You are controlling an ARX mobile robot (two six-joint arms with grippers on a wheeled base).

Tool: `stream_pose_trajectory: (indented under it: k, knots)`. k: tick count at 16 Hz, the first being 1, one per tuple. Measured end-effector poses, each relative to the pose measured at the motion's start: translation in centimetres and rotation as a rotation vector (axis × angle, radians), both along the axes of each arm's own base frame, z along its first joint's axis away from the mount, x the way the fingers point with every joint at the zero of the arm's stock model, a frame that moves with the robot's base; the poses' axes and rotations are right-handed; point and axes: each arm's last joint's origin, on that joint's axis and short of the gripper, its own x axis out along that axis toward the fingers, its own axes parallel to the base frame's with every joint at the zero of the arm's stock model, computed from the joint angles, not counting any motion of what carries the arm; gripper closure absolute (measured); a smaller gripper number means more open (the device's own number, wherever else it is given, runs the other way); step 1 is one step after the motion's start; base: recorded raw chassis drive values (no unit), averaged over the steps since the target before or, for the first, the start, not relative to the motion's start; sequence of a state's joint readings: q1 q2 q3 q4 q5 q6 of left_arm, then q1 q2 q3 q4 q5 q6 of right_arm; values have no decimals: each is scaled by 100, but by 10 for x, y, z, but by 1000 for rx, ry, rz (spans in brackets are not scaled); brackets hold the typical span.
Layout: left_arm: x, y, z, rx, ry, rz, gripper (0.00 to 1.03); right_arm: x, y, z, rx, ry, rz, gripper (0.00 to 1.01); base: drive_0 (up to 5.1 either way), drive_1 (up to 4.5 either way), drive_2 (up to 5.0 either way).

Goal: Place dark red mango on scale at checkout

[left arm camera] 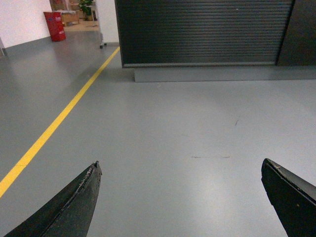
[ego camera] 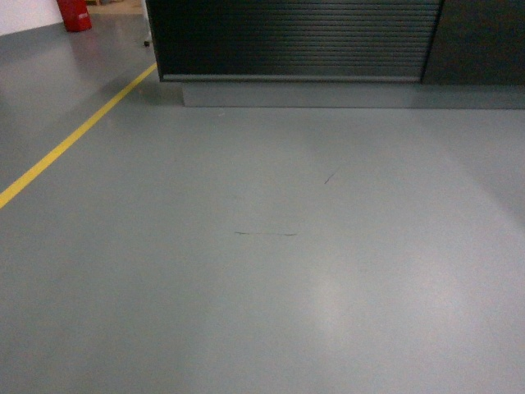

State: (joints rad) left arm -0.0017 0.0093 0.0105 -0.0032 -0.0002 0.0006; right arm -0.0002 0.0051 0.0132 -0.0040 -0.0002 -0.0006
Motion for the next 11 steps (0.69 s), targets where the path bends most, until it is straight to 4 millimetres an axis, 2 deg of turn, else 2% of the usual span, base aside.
stream_pose_trajectory:
  k: [11]
  knots:
    - [0, 0, 0, 0, 0, 0, 5, 0, 0, 0, 0, 0, 0, 3, 0, 0, 0]
